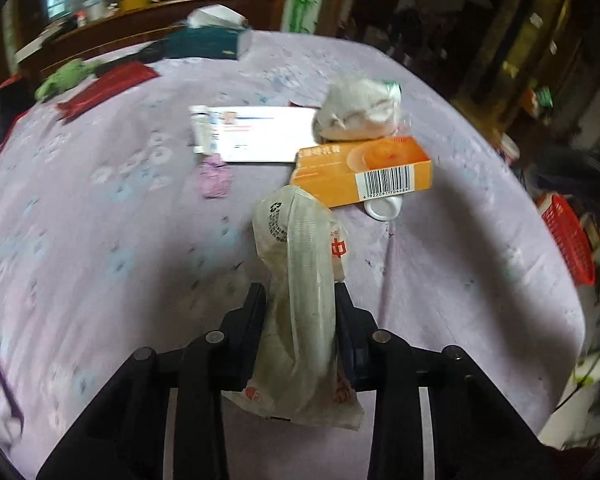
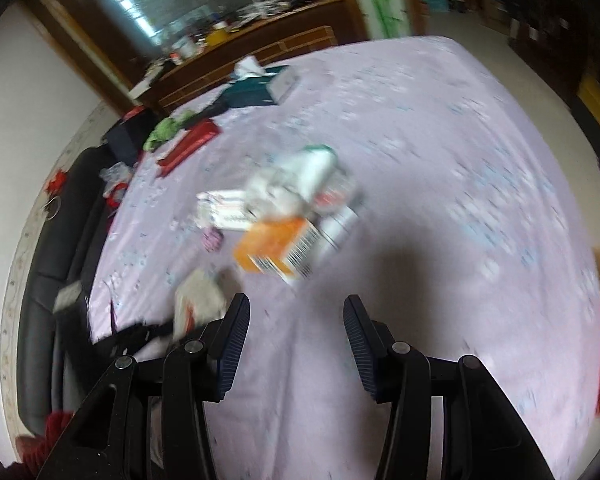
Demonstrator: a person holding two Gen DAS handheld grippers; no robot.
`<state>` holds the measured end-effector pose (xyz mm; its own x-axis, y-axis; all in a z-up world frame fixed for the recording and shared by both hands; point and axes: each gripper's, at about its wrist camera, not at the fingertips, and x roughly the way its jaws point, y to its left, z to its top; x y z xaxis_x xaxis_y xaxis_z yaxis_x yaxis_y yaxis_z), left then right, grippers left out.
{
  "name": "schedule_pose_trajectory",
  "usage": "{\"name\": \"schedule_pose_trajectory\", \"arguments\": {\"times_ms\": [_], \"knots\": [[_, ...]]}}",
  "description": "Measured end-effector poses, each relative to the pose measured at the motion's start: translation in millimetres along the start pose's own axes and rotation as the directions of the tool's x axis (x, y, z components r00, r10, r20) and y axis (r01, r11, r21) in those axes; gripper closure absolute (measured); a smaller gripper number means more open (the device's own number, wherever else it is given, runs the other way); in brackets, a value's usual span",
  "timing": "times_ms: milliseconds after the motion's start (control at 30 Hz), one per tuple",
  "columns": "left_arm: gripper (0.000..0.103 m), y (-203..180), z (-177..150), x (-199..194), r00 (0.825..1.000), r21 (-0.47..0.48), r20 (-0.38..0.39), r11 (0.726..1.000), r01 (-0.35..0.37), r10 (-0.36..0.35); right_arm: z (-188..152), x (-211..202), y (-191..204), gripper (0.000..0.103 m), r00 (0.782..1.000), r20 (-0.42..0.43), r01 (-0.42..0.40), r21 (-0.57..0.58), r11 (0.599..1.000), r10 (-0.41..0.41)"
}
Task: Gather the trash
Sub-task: 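Grasp the white plastic bag with the left tool, then move the right tool to the orange box and close on it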
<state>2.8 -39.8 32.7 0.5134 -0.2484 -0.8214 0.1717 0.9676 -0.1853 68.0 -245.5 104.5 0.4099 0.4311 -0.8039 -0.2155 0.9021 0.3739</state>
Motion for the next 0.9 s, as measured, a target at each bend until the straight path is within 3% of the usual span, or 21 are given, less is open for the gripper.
{"name": "schedule_pose_trajectory", "arguments": {"times_ms": [100,200,333,467,600,733,900], "knots": [[0.071,7,-13,-25,1.000,-0.034,0.024,0.999,0.001,0.000,21,27,8,0.051,1.000,-0.003,-0.031,-0.042,0.999,0.031],[0.071,12,-20,-37,1.000,-0.072,0.019,0.997,0.008,-0.007,39,56,11,0.051,1.000,-0.013,0.006,-0.073,0.997,-0.006],[0.071,19,-35,-50,1.000,-0.104,0.014,0.995,-0.003,0.005,46,81,10,0.051,0.999,-0.050,-0.021,-0.091,0.996,0.016],[0.070,29,-46,-57,1.000,-0.152,0.003,0.988,0.001,0.000,28,83,26,0.050,0.989,-0.123,-0.099,-0.110,0.989,0.086],[0.070,39,-52,-61,1.000,-0.179,0.001,0.984,0.003,-0.003,-4,82,55,0.050,0.965,-0.225,-0.177,-0.172,0.969,0.136],[0.070,44,-54,-63,1.000,-0.188,0.008,0.982,-0.002,0.003,-3,76,64,0.050,0.980,-0.179,-0.126,-0.224,0.966,0.087],[0.070,46,-57,-67,1.000,-0.189,0.014,0.982,-0.001,0.003,31,80,43,0.051,0.996,-0.087,0.013,-0.212,0.977,-0.033]]}}
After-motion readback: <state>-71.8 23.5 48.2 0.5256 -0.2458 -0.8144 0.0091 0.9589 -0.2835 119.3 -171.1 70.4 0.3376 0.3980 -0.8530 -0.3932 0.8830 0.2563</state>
